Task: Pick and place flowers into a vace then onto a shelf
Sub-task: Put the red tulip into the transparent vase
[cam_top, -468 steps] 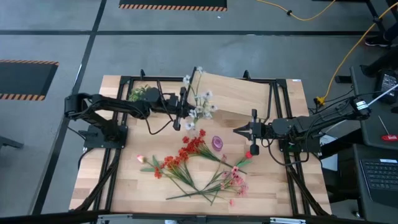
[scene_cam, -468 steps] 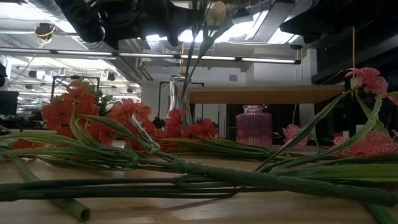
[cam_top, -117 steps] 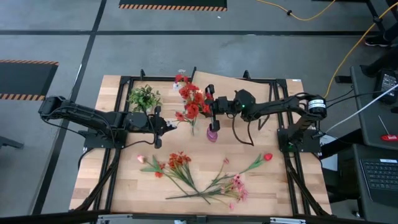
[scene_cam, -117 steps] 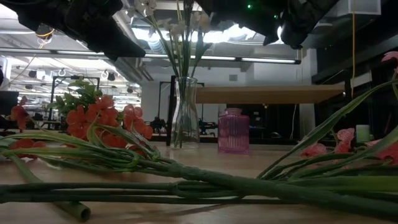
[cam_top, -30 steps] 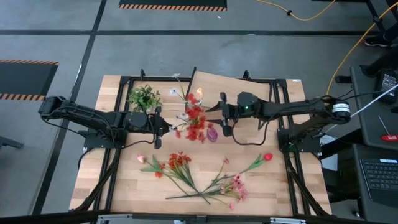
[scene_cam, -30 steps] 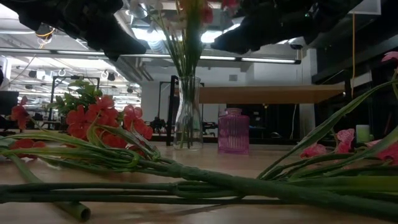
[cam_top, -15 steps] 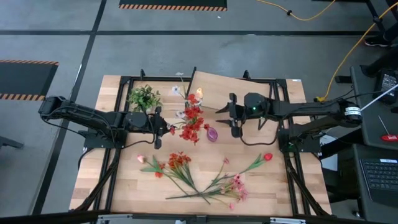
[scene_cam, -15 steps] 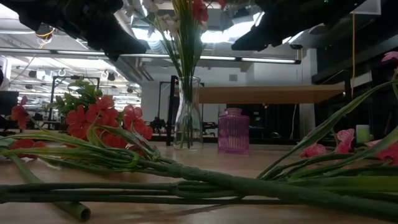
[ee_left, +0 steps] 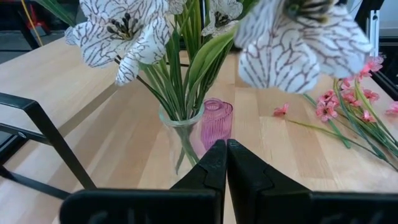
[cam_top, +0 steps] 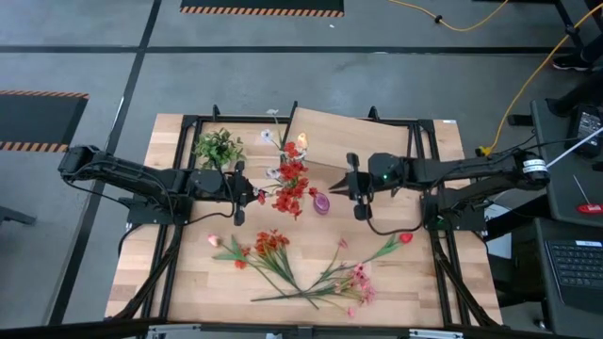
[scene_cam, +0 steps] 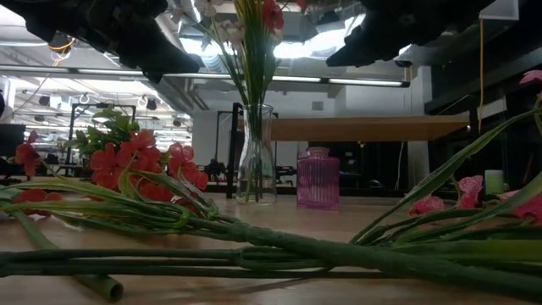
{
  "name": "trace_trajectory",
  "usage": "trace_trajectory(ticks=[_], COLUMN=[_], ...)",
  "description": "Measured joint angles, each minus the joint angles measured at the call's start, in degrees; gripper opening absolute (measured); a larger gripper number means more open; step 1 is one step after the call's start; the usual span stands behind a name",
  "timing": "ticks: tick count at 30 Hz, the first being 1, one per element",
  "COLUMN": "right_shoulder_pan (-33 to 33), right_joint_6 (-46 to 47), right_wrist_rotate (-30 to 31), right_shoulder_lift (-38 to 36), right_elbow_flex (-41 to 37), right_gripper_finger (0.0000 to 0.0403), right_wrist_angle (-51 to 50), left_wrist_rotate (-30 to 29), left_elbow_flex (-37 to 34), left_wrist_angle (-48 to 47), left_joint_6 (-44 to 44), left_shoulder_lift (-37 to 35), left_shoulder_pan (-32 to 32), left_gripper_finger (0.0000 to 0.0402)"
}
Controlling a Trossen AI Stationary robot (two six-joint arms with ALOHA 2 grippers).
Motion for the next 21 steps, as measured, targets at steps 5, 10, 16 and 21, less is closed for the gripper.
trace_trajectory(ticks=[5,10,16,21], right_shoulder_pan=[1.0,1.0,1.0,1.2], right_joint_6=[0.0,1.7,3.3,7.7], right_wrist_rotate=[0.0,0.0,-0.2,-0.3], right_shoulder_lift=[0.0,0.0,0.0,0.0], right_elbow_flex=[0.0,0.0,0.0,0.0], right_gripper_finger=[0.0006,0.0013,0.0015,0.0003], right_wrist_angle=[-0.6,-2.5,-3.7,-3.7], left_wrist_rotate=[0.0,-0.5,-0.5,-0.5], left_elbow_flex=[0.0,0.0,0.0,0.0], left_wrist_angle=[0.0,0.0,0.0,0.0], left_joint_6=[0.1,4.1,6.5,6.5], left_shoulder_lift=[0.0,0.0,0.0,0.0], left_shoulder_pan=[0.0,0.1,0.1,0.1], left_gripper_finger=[0.0006,0.0008,0.0005,0.0005])
